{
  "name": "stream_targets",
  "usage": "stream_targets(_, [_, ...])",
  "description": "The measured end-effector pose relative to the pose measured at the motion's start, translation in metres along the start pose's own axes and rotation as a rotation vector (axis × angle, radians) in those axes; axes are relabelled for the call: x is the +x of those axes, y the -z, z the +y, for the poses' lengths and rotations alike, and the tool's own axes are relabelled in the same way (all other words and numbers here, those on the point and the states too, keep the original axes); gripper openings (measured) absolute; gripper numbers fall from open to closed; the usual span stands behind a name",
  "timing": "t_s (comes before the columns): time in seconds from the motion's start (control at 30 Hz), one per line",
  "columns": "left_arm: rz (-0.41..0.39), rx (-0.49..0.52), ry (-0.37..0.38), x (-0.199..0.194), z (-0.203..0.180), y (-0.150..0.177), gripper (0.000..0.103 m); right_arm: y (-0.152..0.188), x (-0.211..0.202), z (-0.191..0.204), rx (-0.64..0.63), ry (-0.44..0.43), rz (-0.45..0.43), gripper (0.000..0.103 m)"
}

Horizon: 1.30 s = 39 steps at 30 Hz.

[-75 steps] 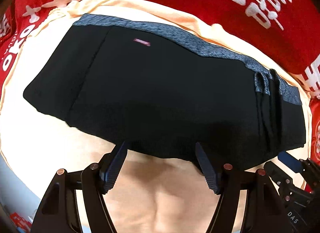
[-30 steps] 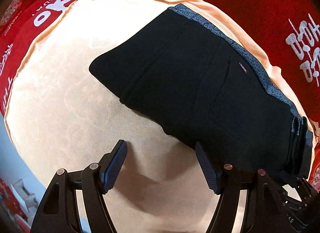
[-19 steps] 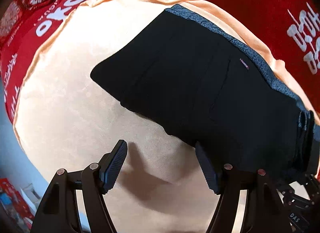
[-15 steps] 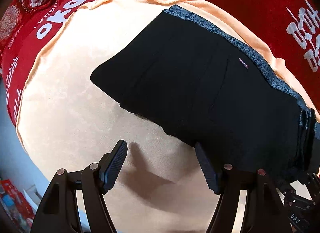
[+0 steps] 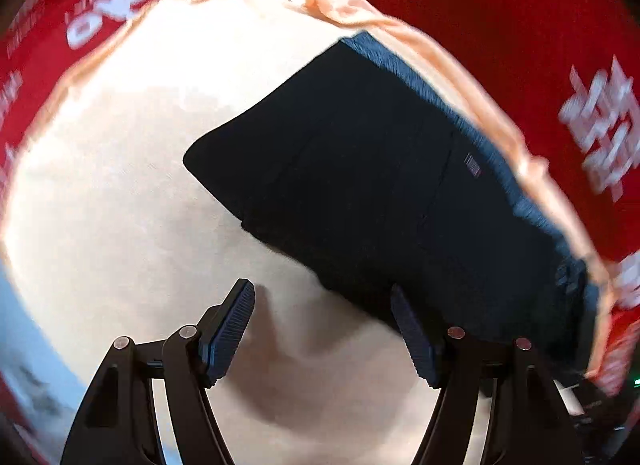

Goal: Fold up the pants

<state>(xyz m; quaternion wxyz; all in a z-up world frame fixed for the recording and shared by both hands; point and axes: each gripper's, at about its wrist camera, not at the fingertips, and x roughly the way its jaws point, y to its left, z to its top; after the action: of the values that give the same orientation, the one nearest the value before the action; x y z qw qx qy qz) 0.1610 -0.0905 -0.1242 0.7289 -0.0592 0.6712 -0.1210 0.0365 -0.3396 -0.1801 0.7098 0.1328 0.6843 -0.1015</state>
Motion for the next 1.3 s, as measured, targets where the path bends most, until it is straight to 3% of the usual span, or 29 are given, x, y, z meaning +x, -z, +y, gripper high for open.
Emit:
stream_targets(0.07, [-0.013,-0.074,0.114,0.003,0.017,-0.002,0.072,0.000,0.000,0.000,0.000,0.001,0.000,0.067])
stream_targets(0.2, [-0.033,-0.164,0.249,0.013,0.033,-0.004,0.073,0.000,0.000,0.000,-0.001,0.001,-0.001,0.068])
stream_targets(0.27, [-0.048,-0.175,0.292,0.019,0.032,-0.003,0.079,-0.001,0.002,0.000,-0.002,0.001,-0.001,0.068])
stream_targets(0.43, [-0.067,-0.169,0.319,0.028,0.021,-0.016,0.079,0.001,0.004,0.002,-0.001,0.004,-0.004,0.068])
stream_targets(0.57, [-0.100,-0.160,0.360,0.006,0.021,-0.028,0.080,0.000,0.004,0.004,-0.002,0.004,-0.003,0.068])
stream_targets(0.6, [-0.116,-0.135,0.351,0.006,0.016,-0.029,0.080,0.000,0.004,0.004,-0.002,0.003,-0.004,0.068])
stream_targets(0.7, [-0.066,-0.138,0.283,0.030,0.011,-0.033,0.080,-0.001,0.006,0.004,-0.002,0.003,-0.003,0.069])
stream_targets(0.77, [-0.092,-0.154,0.276,0.030,0.010,-0.034,0.080,-0.003,0.006,0.005,-0.001,0.001,0.001,0.069])
stream_targets(0.83, [-0.095,-0.138,0.214,0.028,0.001,-0.035,0.077,-0.005,0.004,0.005,0.000,-0.003,0.005,0.069])
stream_targets(0.87, [-0.104,-0.123,0.178,0.026,-0.003,-0.035,0.070,-0.006,0.001,0.005,-0.003,-0.003,0.009,0.069])
stream_targets(0.9, [-0.110,-0.104,0.135,0.025,-0.006,-0.035,0.049,-0.008,-0.001,0.005,-0.008,-0.002,0.013,0.069])
stream_targets(0.93, [-0.111,-0.083,0.095,0.023,-0.007,-0.035,0.039,-0.010,-0.006,0.004,-0.010,0.001,0.010,0.069])
stream_targets(1.0, [-0.123,-0.044,0.081,0.016,-0.009,-0.033,0.034,-0.016,-0.018,0.003,-0.008,-0.003,-0.007,0.069])
stream_targets(1.17, [-0.237,0.214,-0.057,-0.010,-0.050,-0.015,0.031,-0.045,-0.050,-0.002,-0.014,-0.023,-0.058,0.069])
stream_targets(1.3, [-0.322,0.430,-0.139,-0.021,-0.080,0.006,0.031,-0.082,-0.074,0.001,-0.019,-0.099,-0.076,0.070])
